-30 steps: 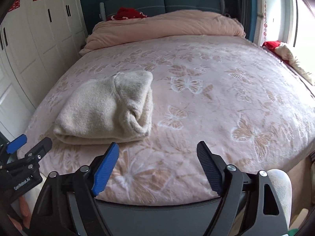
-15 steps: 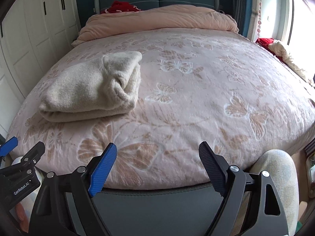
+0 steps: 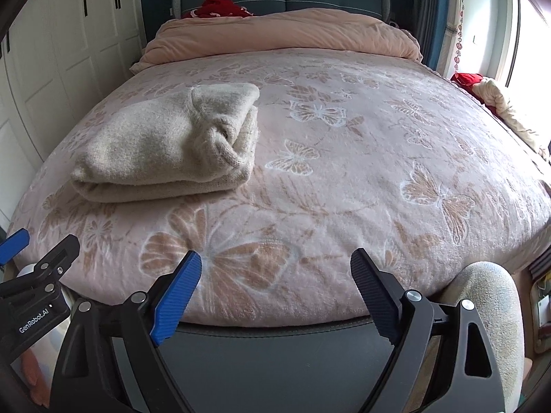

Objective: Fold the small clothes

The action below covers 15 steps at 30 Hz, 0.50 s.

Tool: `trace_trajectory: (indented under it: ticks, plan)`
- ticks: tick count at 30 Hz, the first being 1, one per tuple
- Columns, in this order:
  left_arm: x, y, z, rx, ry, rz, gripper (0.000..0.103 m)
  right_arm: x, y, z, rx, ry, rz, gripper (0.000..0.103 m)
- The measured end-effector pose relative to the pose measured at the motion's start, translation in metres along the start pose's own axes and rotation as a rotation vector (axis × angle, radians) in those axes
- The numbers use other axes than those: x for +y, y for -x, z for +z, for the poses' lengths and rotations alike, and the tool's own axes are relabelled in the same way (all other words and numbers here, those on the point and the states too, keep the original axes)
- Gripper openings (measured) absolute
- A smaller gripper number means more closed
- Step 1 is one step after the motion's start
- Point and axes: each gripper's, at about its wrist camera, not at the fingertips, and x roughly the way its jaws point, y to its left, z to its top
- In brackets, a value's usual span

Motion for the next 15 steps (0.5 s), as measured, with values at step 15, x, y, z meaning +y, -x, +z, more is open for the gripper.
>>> trace_trajectory:
  ticks: [15]
  plan:
    - [-0.0028,-0.0004,-0.0034,0.011,-0.011,0.003,0.094,0.0056,0.0003,-0.0012,0.005,-0.002,-0.007,0.086]
